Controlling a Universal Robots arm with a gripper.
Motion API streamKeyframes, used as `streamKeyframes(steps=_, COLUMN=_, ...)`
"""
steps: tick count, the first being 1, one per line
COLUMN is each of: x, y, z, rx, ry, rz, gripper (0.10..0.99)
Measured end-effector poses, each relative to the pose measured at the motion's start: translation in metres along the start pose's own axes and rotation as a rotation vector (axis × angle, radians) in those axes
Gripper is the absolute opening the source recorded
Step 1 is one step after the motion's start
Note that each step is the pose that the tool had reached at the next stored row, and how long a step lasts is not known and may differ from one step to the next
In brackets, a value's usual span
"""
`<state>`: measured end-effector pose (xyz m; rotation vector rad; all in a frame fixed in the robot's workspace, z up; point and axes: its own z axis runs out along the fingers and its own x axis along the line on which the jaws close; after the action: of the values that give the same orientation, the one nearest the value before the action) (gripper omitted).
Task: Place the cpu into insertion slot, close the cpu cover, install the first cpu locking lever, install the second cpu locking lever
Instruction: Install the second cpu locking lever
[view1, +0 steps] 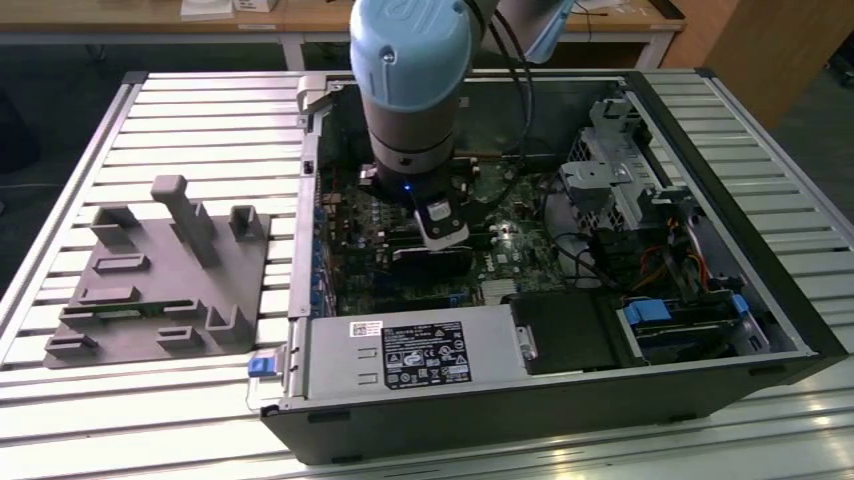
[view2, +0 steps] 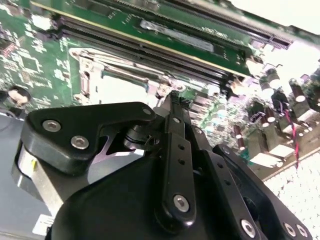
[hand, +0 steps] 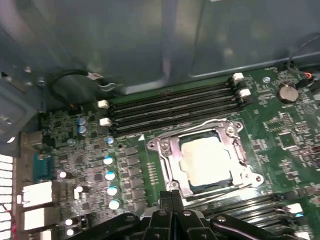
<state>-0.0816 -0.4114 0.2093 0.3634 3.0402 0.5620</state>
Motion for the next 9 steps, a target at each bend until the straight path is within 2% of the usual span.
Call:
streamKeyframes(steps=6, x=-0.0131, y=0.0035, z=0.0011, rx=0.024, ry=-0.0074, rz=0.004, gripper=0.106)
streamKeyframes(steps=9, x=-0.0172, y=0.007, z=0.0024, rx=0.035, ry=-0.0102, rz=0.004, gripper=0.106)
